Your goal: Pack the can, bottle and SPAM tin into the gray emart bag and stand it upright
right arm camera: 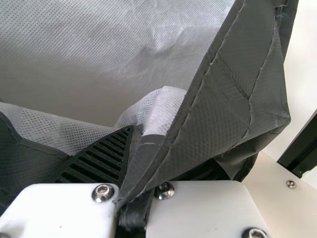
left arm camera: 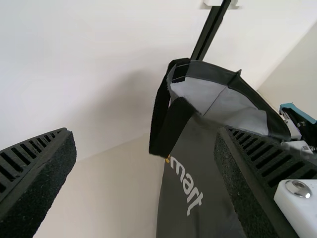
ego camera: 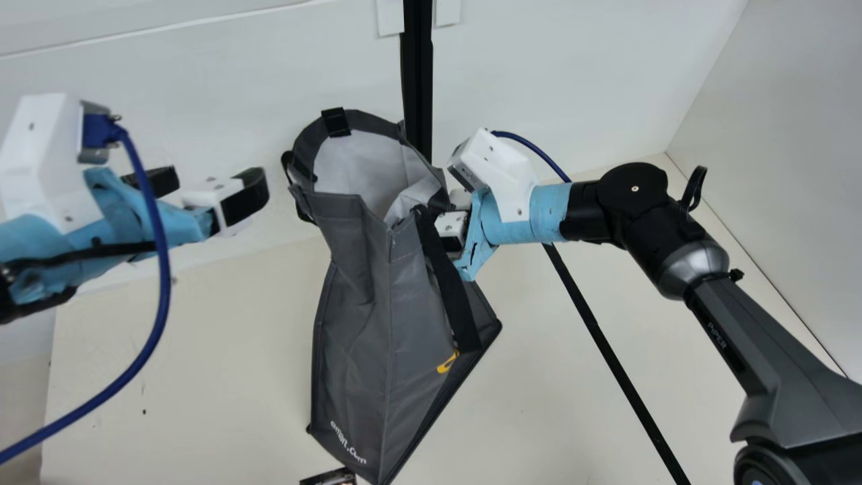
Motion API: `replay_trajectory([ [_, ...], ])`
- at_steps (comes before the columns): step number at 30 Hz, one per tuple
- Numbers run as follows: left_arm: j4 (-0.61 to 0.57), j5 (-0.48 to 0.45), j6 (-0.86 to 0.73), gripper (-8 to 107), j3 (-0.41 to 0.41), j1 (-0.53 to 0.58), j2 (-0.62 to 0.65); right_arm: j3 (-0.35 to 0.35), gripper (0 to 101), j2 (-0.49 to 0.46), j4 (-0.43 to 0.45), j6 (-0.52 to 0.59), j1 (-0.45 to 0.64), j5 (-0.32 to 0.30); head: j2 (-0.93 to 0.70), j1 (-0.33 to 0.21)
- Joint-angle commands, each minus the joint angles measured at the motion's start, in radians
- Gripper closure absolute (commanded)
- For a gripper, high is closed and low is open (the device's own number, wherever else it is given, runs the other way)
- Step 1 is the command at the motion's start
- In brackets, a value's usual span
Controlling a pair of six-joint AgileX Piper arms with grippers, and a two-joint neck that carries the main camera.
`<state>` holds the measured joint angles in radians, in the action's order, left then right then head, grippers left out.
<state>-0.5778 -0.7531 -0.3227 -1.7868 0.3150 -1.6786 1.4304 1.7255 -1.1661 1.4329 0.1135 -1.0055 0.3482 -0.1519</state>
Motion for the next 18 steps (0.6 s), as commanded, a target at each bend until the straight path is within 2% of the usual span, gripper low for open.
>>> replay_trajectory([
  [1, -0.017, 0.008, -0.012, 9, 0.069, -0.025, 0.046, 0.0, 101, 0.0, 0.0, 0.0, 0.0, 0.0, 0.001, -0.023],
  [4, -0.016, 0.02, -0.018, 9, 0.13, -0.057, 0.095, 0.0, 101, 0.0, 0.0, 0.0, 0.0, 0.0, 0.001, -0.023],
  [8, 0.051, 0.026, 0.008, 9, 0.197, -0.091, 0.152, 0.0, 101, 0.0, 0.0, 0.0, 0.0, 0.0, 0.001, -0.023],
  [18, 0.427, 0.006, 0.206, 9, 0.324, -0.15, 0.258, 0.0, 101, 0.0, 0.0, 0.0, 0.0, 0.0, 0.001, -0.023],
])
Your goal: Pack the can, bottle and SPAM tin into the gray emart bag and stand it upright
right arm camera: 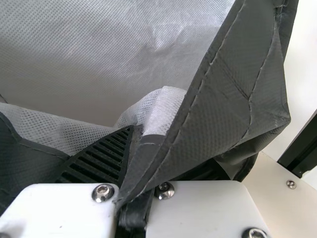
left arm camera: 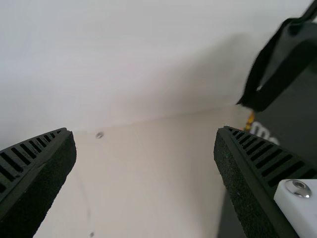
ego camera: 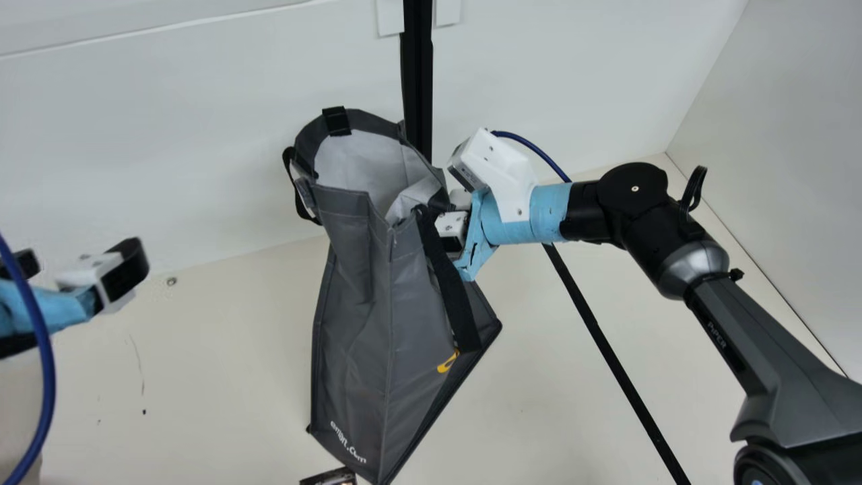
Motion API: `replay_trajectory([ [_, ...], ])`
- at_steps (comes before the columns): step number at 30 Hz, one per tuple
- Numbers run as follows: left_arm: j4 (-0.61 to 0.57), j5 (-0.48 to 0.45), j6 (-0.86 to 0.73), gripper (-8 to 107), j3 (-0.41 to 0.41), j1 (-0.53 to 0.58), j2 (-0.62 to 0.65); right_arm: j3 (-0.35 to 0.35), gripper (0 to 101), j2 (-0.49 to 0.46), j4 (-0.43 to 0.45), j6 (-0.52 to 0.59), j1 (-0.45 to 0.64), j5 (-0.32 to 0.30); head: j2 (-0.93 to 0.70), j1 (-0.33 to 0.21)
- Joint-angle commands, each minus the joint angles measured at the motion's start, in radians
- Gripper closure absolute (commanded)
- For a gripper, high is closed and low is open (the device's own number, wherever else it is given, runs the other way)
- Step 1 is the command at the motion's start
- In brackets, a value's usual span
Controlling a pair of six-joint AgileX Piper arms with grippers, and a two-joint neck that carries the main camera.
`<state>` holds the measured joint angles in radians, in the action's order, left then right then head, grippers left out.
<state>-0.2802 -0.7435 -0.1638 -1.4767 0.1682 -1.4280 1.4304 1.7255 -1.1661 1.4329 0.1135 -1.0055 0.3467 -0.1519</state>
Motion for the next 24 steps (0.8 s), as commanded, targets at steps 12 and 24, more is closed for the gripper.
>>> replay_trajectory([
  [12, 0.458, -0.045, 0.271, 9, 0.188, 0.001, 0.119, 0.0, 101, 0.0, 0.0, 0.0, 0.0, 0.0, 0.002, -0.023],
  [24, 0.537, -0.05, 0.337, 9, 0.269, 0.012, 0.156, 0.0, 101, 0.0, 0.0, 0.0, 0.0, 0.0, 0.002, -0.023],
])
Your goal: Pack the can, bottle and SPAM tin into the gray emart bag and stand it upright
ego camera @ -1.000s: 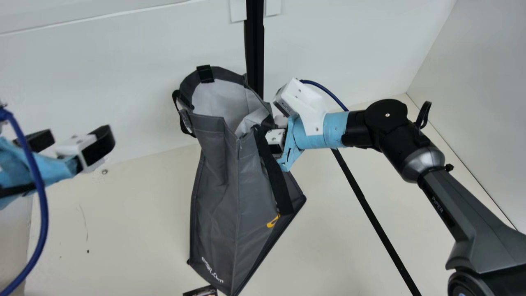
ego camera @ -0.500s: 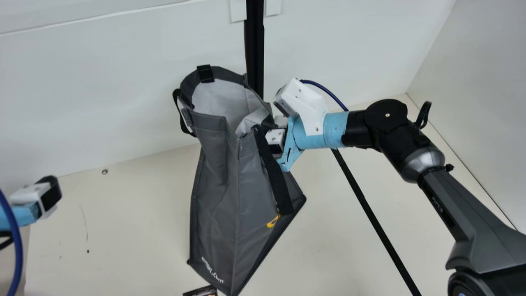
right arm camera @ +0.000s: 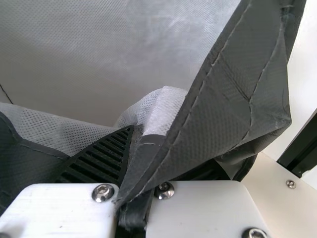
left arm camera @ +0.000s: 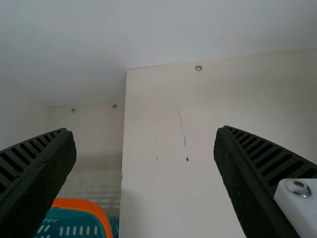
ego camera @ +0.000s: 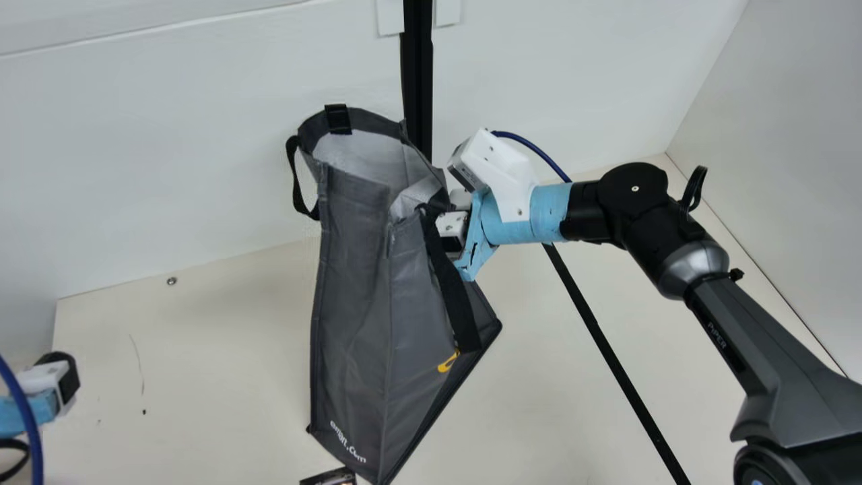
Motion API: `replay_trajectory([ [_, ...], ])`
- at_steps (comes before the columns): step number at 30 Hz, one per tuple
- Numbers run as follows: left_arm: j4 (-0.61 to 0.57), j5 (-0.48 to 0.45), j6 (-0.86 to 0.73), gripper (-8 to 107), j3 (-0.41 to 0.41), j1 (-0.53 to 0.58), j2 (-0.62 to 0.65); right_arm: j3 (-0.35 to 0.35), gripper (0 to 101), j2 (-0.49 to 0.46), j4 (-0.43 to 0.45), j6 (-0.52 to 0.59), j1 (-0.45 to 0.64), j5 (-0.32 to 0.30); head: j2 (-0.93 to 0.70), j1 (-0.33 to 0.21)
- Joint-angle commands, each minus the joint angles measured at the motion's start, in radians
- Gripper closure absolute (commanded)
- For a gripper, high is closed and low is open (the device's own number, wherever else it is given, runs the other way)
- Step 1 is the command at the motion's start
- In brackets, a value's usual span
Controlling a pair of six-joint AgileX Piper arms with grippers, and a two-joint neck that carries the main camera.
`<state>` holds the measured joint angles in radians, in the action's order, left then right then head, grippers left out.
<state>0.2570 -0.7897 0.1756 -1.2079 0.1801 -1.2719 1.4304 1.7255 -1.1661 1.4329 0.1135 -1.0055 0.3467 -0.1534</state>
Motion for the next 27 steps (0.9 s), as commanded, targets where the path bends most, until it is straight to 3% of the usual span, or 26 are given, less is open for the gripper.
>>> replay_trajectory([
  [1, 0.0, 0.0, 0.0, 9, 0.0, 0.0, 0.0, 0.0, 101, 0.0, 0.0, 0.0, 0.0, 0.0, 0.002, -0.021],
  [7, 0.0, 0.002, -0.002, 9, 0.0, 0.0, 0.0, -0.01, 101, -0.032, 0.017, -0.026, -0.001, -0.001, 0.002, -0.021],
  [27, 0.0, 0.002, -0.002, 9, 0.0, 0.0, 0.0, 0.081, 101, -0.086, 0.172, -0.131, 0.111, 0.076, 0.002, -0.021],
])
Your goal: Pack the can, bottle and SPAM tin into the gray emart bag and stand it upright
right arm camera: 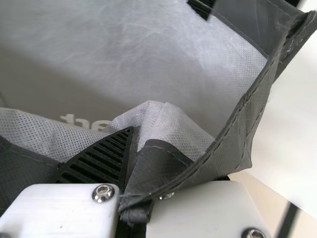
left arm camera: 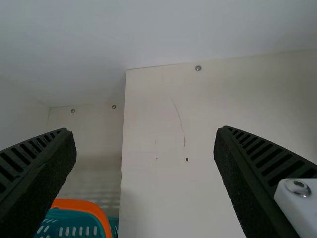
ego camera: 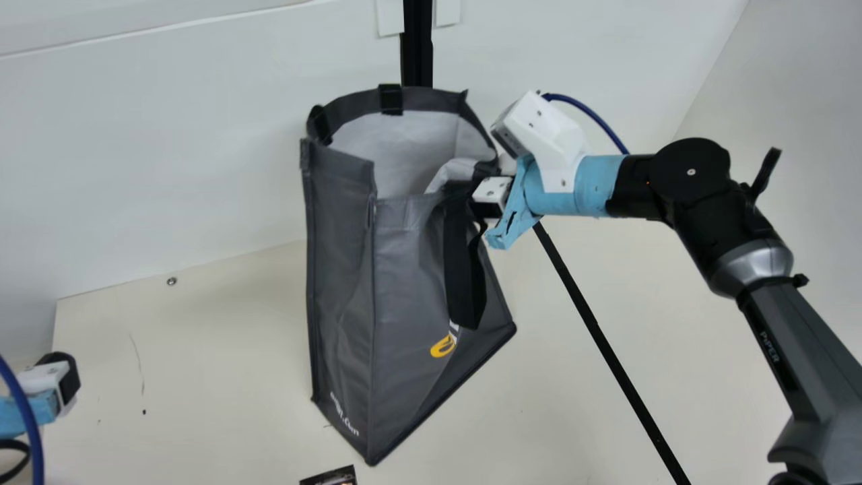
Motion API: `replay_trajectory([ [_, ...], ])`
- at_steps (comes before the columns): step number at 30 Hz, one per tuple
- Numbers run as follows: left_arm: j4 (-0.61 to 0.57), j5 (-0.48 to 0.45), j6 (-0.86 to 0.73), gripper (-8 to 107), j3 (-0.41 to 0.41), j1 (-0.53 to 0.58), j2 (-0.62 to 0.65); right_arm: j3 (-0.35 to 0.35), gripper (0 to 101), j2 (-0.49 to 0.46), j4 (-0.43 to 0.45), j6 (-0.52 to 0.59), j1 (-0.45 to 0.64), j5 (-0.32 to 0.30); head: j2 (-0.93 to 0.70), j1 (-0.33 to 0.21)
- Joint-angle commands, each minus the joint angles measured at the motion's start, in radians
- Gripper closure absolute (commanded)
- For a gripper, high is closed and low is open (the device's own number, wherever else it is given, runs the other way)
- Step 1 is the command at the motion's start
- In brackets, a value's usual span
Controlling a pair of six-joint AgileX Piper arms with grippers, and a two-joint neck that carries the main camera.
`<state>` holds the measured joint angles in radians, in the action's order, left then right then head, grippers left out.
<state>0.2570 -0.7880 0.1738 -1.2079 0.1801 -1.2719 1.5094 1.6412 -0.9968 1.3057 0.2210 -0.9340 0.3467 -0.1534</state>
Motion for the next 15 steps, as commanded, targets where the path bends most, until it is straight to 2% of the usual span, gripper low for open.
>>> replay_trajectory([
  [1, 0.0, 0.0, 0.0, 9, 0.0, 0.0, 0.0, 0.005, 101, -0.004, 0.008, -0.007, 0.011, 0.008, 0.002, -0.021],
  [15, 0.0, 0.0, 0.0, 9, 0.0, 0.0, 0.0, 0.057, 101, -0.014, 0.098, -0.048, 0.112, 0.035, 0.002, -0.021],
])
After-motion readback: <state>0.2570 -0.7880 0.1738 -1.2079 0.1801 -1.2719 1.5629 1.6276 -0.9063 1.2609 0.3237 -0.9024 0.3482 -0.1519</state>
